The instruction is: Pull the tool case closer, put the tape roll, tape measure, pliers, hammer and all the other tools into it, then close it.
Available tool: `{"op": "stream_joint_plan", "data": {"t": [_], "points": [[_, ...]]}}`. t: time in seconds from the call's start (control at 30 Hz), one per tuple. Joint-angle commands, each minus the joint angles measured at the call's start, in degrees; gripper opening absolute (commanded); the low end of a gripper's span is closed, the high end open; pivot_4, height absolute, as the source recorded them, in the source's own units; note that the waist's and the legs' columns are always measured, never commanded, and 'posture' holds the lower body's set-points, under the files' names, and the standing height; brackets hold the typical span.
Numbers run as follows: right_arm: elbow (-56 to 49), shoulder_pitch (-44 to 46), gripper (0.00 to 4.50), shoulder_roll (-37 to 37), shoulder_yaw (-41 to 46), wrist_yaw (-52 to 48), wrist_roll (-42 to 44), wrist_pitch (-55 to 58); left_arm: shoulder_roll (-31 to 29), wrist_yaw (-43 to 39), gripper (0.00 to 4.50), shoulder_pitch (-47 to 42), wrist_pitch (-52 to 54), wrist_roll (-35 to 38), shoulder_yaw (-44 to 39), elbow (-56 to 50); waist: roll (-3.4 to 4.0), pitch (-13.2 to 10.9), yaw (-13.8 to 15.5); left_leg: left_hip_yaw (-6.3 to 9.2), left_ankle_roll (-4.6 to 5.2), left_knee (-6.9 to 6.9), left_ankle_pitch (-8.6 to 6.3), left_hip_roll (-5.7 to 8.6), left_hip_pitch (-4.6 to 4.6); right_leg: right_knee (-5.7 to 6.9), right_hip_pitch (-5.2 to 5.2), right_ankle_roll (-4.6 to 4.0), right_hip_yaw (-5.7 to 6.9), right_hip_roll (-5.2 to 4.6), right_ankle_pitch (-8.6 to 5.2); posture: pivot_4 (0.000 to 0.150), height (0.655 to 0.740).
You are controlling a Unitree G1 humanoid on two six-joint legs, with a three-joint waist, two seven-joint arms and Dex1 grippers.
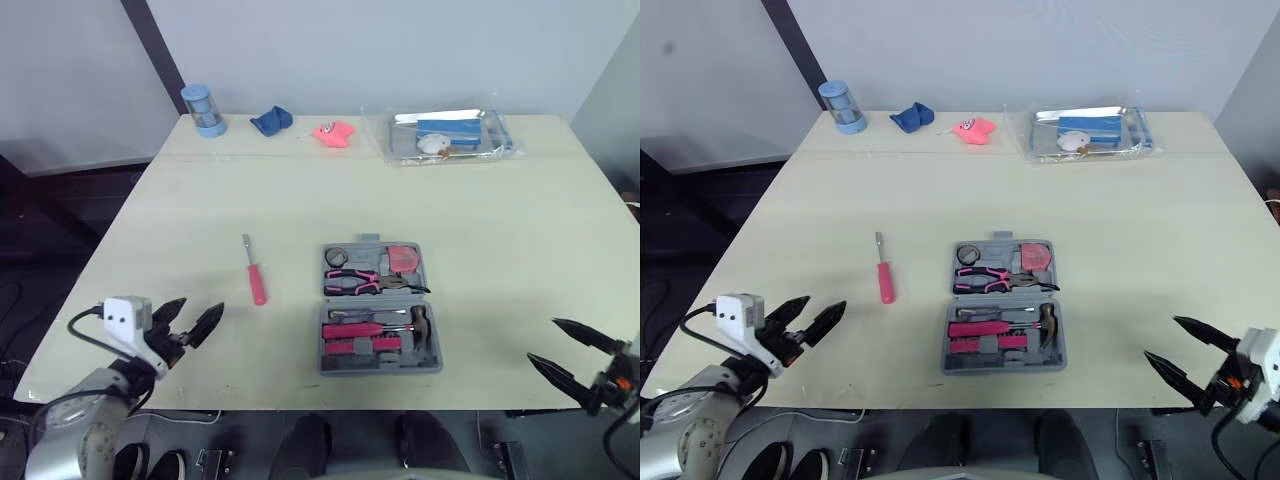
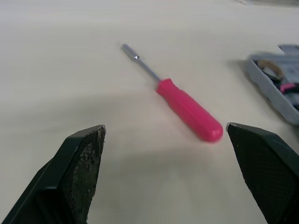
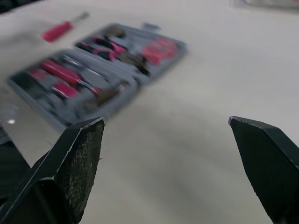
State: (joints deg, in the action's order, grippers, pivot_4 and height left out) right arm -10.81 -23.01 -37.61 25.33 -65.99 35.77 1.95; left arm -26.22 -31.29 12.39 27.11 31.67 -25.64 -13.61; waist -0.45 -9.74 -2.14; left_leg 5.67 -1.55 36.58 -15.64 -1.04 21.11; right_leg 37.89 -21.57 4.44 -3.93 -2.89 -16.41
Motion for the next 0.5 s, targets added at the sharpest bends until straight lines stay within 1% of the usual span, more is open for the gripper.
{"op": "stream_joint_plan", "data": {"t": [0.03,0.1,0.17,0.23,0.3,0.5], "points": [[-4.57,4.32,4.50,-2.88,-2.02,-1.40,1.89,2.40,2.28,8.83,4.43,-3.70,4.38,-1.29,1.98,-3.82,0.01,0.00,0.08,0.01,0.00,0.01,0.00,0.01,0.00,0.01,0.01,0.00,0.01,0.00,0.00,0.150,0.7400],[-5.45,6.64,4.50,-3.92,-3.01,-1.86,2.30,3.51,3.18,12.24,4.43,-5.40,6.11,-2.81,3.45,-4.72,0.00,0.00,0.11,0.03,0.00,0.17,0.00,0.02,0.03,0.08,0.00,0.04,0.01,0.01,0.04,0.150,0.7400],[-6.67,9.58,4.50,-5.03,-4.62,-2.16,2.33,4.70,5.03,16.06,4.43,-7.91,8.17,-3.14,4.82,-5.35,-0.01,0.00,0.12,0.05,-0.01,0.18,0.01,0.02,0.04,0.08,0.01,0.04,0.03,0.01,0.04,0.150,0.7400],[-8.05,12.98,4.50,-5.82,-6.46,-1.97,2.71,6.02,7.60,20.95,4.43,-11.00,10.33,-4.54,6.75,-5.67,-0.01,0.00,0.22,0.06,-0.01,0.22,0.01,0.05,0.09,0.07,0.01,0.05,0.04,0.00,0.04,0.150,0.7400],[-9.15,15.18,4.50,-5.95,-7.59,-1.59,3.04,7.08,8.85,24.00,4.43,-13.04,12.17,-6.62,8.95,-6.11,-0.02,0.00,0.35,0.10,-0.01,0.32,0.01,0.07,0.16,0.07,0.00,0.10,0.04,0.00,0.07,0.150,0.7400],[-12.59,17.60,4.50,-5.93,-9.24,-0.68,4.03,9.74,13.49,31.30,4.43,-18.34,14.85,-10.37,12.02,-3.65,-0.02,0.00,0.99,0.34,-0.02,0.65,0.01,0.14,0.56,0.05,-0.11,0.15,0.27,-0.04,0.11,0.150,0.7400]]}}
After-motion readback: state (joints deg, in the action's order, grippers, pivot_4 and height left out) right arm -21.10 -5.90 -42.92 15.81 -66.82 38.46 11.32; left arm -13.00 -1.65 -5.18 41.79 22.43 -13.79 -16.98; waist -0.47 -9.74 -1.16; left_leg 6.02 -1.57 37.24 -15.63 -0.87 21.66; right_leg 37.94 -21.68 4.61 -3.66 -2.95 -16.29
